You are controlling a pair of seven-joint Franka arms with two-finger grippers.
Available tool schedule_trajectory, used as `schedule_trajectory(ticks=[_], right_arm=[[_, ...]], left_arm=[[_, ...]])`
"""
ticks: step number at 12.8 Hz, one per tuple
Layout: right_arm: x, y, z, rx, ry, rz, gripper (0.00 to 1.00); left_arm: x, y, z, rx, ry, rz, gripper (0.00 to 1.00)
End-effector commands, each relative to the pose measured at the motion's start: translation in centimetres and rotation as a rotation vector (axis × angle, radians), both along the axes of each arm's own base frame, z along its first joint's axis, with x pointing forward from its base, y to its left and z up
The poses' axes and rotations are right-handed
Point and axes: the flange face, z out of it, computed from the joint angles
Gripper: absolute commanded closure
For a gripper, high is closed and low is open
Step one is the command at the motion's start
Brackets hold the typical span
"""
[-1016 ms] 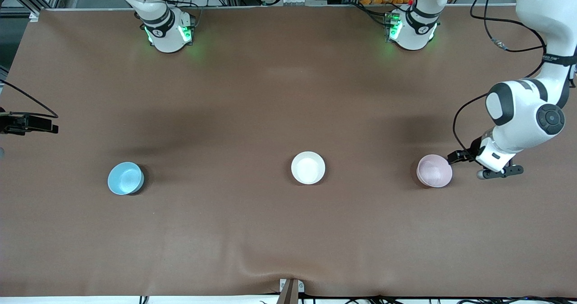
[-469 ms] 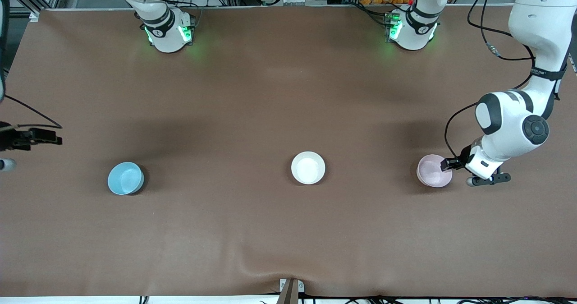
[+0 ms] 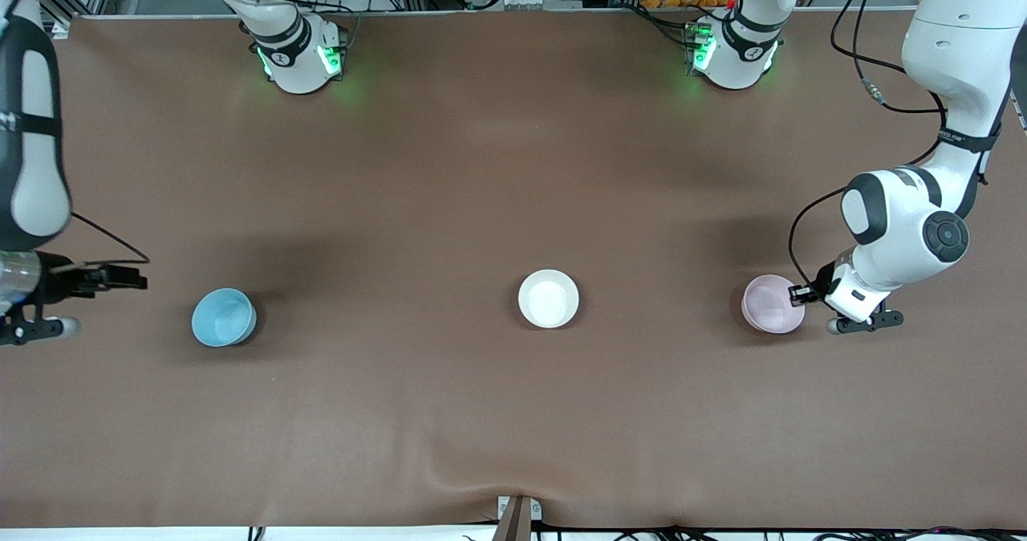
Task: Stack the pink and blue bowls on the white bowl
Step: 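Carry the pink bowl onto the white bowl while the right gripper reaches the blue bowl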
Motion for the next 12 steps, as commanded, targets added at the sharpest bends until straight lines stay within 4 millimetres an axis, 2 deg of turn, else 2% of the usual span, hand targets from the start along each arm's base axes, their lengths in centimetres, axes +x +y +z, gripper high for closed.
schedule_trajectory(ticks=[1, 3, 6, 9, 10, 12], right_arm=[[0.0, 0.0, -4.5, -0.010, -0.034, -0.043, 0.00], [-0.3, 0.3, -7.2, -0.022, -0.076, -0.042, 0.00], [-0.9, 2.5, -11.3, -0.041, -0.109, -0.112, 0.00], [-1.0, 3.2, -12.5, -0.047, -0.107, -0.173, 0.00], [-1.0, 3.5, -13.7, -0.051, -0.104, -0.202, 0.00], [-1.1, 3.7, -14.8, -0.056, -0.098, -0.250, 0.00]], left_arm=[[0.3, -1.8, 0.4, -0.031, -0.013, -0.001, 1.00], [0.4, -5.6, 1.4, -0.098, -0.010, 0.068, 1.00], [0.9, -12.9, 4.0, -0.174, -0.010, 0.168, 1.00], [1.6, -19.7, 7.7, -0.244, -0.005, 0.225, 1.00], [1.5, -22.7, 8.9, -0.268, -0.007, 0.233, 1.00], [0.7, -29.0, 10.8, -0.293, -0.013, 0.216, 1.00]])
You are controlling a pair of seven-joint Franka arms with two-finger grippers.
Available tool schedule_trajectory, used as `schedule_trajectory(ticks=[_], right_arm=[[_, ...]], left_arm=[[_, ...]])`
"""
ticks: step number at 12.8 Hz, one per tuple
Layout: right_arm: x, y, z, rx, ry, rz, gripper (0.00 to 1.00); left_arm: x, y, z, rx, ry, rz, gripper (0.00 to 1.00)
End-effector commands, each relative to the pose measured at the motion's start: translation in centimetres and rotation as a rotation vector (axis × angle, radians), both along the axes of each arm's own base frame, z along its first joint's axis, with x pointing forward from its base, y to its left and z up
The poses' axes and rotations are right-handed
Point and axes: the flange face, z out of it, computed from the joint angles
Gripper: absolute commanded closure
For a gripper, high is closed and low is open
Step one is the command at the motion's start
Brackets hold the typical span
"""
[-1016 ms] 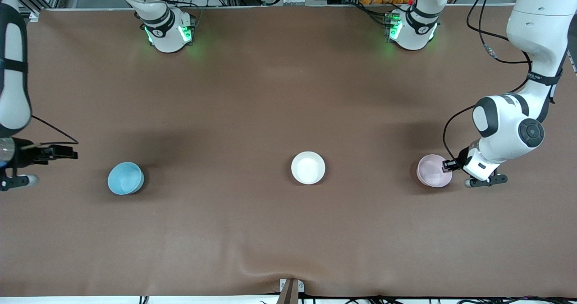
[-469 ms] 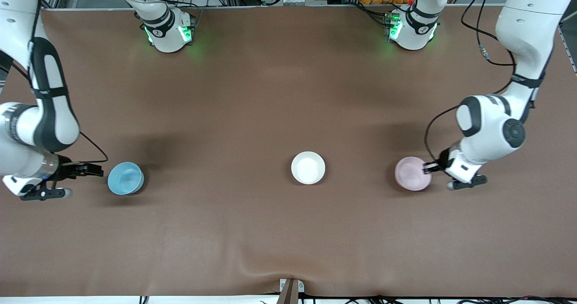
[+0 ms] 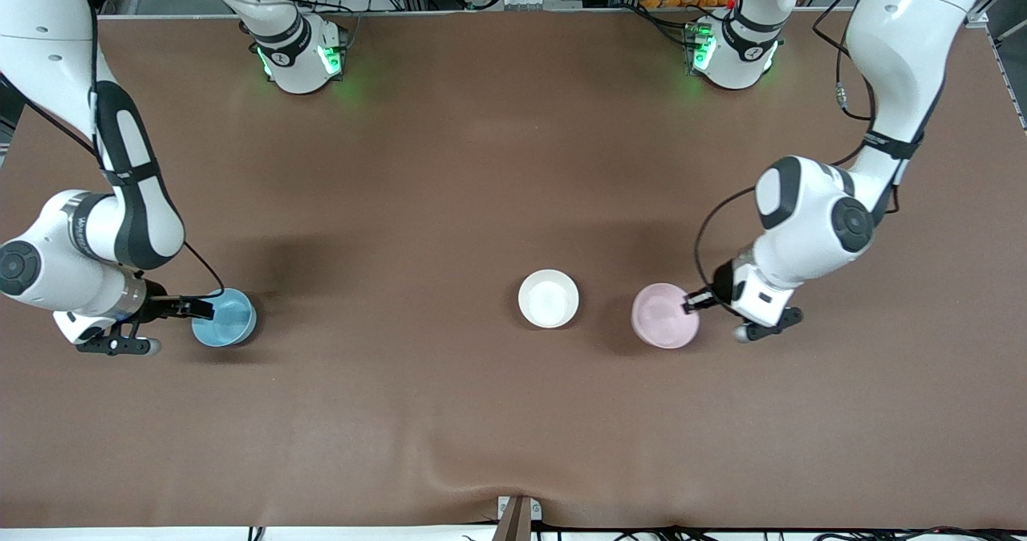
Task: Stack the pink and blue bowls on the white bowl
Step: 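Carry the pink bowl onto the white bowl while the right gripper reaches the blue bowl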
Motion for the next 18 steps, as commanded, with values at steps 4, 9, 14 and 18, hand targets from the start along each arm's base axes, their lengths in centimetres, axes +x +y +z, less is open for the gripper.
schedule_trajectory(ticks=[4, 9, 14, 18], right_arm=[[-1.1, 0.0, -2.8, 0.061, 0.034, -0.229, 0.00], [-1.2, -0.9, -2.5, 0.069, 0.031, -0.250, 1.00], [-1.4, -1.5, -2.1, 0.071, 0.029, -0.249, 1.00], [-1.2, -1.5, 2.0, 0.078, 0.007, -0.248, 1.00]], left_arm=[[-1.9, -12.2, 2.2, -0.050, 0.005, -0.061, 1.00], [-3.0, -15.0, -1.8, -0.019, 0.038, -0.104, 1.00], [-3.2, -16.2, -4.5, -0.020, 0.074, -0.115, 1.00], [-2.9, -16.2, -5.4, -0.025, 0.084, -0.109, 1.00]])
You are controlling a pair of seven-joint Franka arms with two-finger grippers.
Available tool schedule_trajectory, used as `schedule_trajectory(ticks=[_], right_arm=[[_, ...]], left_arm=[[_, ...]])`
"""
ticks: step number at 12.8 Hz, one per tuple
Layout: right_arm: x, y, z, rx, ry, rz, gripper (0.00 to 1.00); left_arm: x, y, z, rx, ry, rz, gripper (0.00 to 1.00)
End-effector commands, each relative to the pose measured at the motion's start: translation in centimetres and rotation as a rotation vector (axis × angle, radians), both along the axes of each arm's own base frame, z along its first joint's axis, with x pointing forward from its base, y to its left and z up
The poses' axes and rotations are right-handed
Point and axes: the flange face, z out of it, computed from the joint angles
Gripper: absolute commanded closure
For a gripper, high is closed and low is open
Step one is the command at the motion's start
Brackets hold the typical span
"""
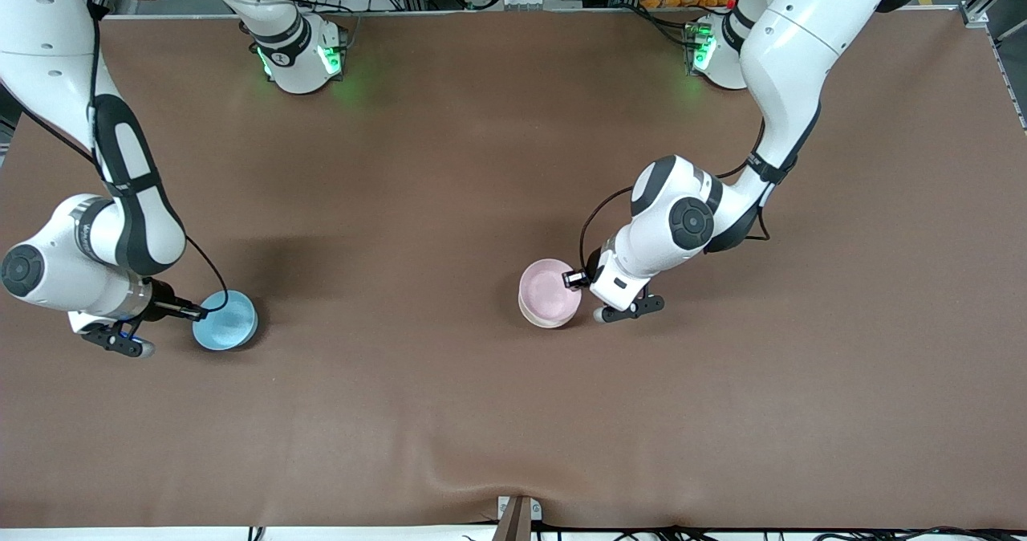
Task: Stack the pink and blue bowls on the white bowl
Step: 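Release the pink bowl with the left gripper while the right gripper grasps the blue bowl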
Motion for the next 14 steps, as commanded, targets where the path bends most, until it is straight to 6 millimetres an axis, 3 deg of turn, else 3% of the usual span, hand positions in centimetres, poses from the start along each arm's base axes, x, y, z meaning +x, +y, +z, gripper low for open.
schedule_trajectory(ticks=[1, 3, 5, 6, 7, 9, 10, 13, 14], right_arm=[[-0.4, 0.0, 4.7, 0.021, -0.023, -0.007, 1.00], [-1.0, 0.5, 9.7, 0.063, -0.022, -0.022, 1.00], [-1.7, 1.4, 13.6, 0.191, -0.038, -0.086, 1.00], [-2.0, 2.1, 14.8, 0.224, -0.041, -0.098, 1.00], [-2.1, 2.7, 16.0, 0.234, -0.045, -0.094, 1.00], [-2.2, 5.9, 17.5, 0.243, -0.040, -0.058, 1.00], [-2.0, 8.6, 18.1, 0.244, -0.033, -0.082, 1.00], [-1.5, 17.8, 19.3, 0.231, -0.030, -0.172, 1.00], [-1.5, 20.3, 19.6, 0.231, -0.035, -0.195, 1.00]], left_arm=[[0.7, -0.5, -0.2, -0.009, 0.001, 0.005, 1.00], [0.9, -0.4, -0.2, -0.011, 0.000, 0.008, 0.97], [1.2, 0.1, -0.8, -0.009, 0.008, 0.020, 0.64], [1.4, 0.3, -0.8, -0.005, 0.004, 0.022, 0.54], [1.5, 0.3, -0.7, -0.003, -0.001, 0.018, 0.01], [1.8, 0.6, 1.2, -0.005, -0.023, 0.023, 0.00], [2.2, 1.5, 3.5, 0.003, -0.042, 0.026, 0.00], [3.0, 7.4, 13.7, 0.185, -0.089, -0.013, 0.00], [3.3, 10.8, 17.3, 0.222, -0.095, 0.019, 0.00]])
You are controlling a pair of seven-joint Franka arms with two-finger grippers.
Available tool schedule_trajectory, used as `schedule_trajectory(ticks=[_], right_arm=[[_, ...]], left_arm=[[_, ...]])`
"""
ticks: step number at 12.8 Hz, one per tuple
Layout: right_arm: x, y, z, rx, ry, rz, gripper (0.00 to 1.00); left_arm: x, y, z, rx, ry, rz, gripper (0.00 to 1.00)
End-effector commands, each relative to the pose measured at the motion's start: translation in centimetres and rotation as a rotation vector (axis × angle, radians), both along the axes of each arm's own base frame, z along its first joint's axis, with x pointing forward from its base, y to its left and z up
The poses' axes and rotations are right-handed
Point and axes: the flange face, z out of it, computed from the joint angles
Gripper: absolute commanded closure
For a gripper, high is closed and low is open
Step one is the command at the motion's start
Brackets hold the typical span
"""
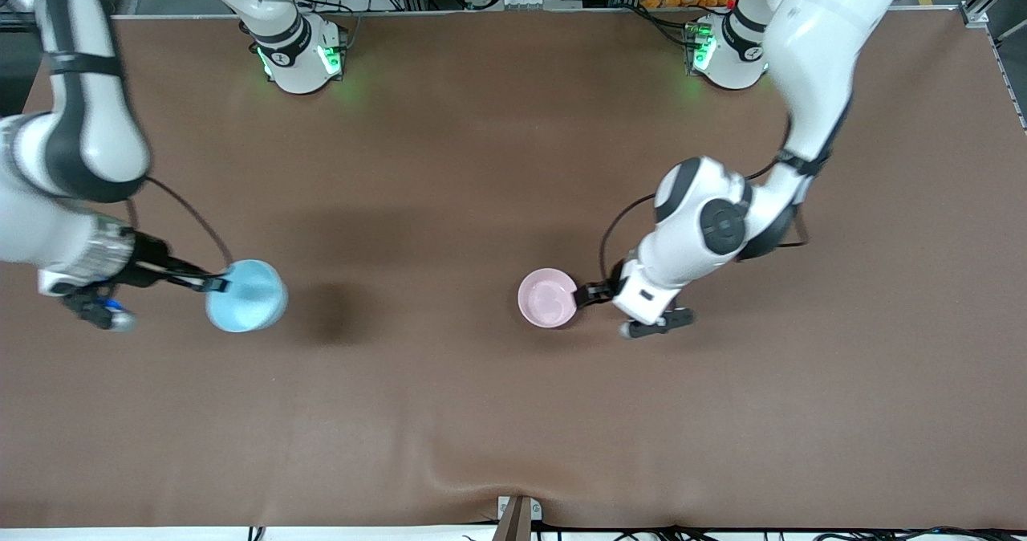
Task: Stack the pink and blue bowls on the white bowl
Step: 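Release the pink bowl with the left gripper while the right gripper grasps the blue bowl, then carry the blue bowl toward the stack while the left gripper withdraws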
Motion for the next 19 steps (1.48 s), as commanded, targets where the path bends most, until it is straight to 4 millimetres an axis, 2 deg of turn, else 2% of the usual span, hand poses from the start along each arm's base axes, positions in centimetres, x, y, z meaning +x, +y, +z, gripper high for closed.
schedule_trajectory(ticks=[1, 4, 7, 9, 11, 12, 15, 17, 19], right_arm=[[-0.8, 6.0, 1.4, 0.011, -0.013, -0.073, 1.00], [-1.6, 15.6, 0.6, 0.016, -0.024, -0.118, 1.00], [-1.7, 27.0, -2.1, 0.005, 0.042, -0.234, 1.00], [-1.7, 32.6, -3.5, -0.030, 0.041, -0.306, 1.00], [-2.3, 36.7, -5.5, -0.062, 0.043, -0.366, 1.00], [-2.4, 38.2, -6.1, -0.049, 0.036, -0.396, 1.00], [-4.1, 41.5, -7.5, -0.022, 0.018, -0.422, 1.00], [-5.8, 43.7, -8.4, -0.021, 0.022, -0.430, 1.00], [-6.6, 44.7, -9.4, -0.040, 0.010, -0.452, 1.00]], left_arm=[[-0.9, 7.5, 10.0, 0.111, -0.023, 0.048, 0.00], [-2.0, 15.0, 16.4, 0.163, -0.017, 0.051, 0.00], [-3.5, 20.9, 20.1, 0.199, 0.004, 0.047, 0.00], [-4.6, 23.2, 21.6, 0.213, 0.026, 0.074, 0.00], [-5.0, 25.7, 22.5, 0.220, 0.012, 0.064, 0.00], [-5.1, 26.3, 23.0, 0.220, 0.005, 0.068, 0.00], [-6.6, 26.8, 25.1, 0.233, -0.010, 0.057, 0.00], [-7.5, 28.8, 26.4, 0.239, -0.002, 0.026, 0.00], [-8.0, 29.3, 27.5, 0.244, -0.021, 0.011, 0.00]])
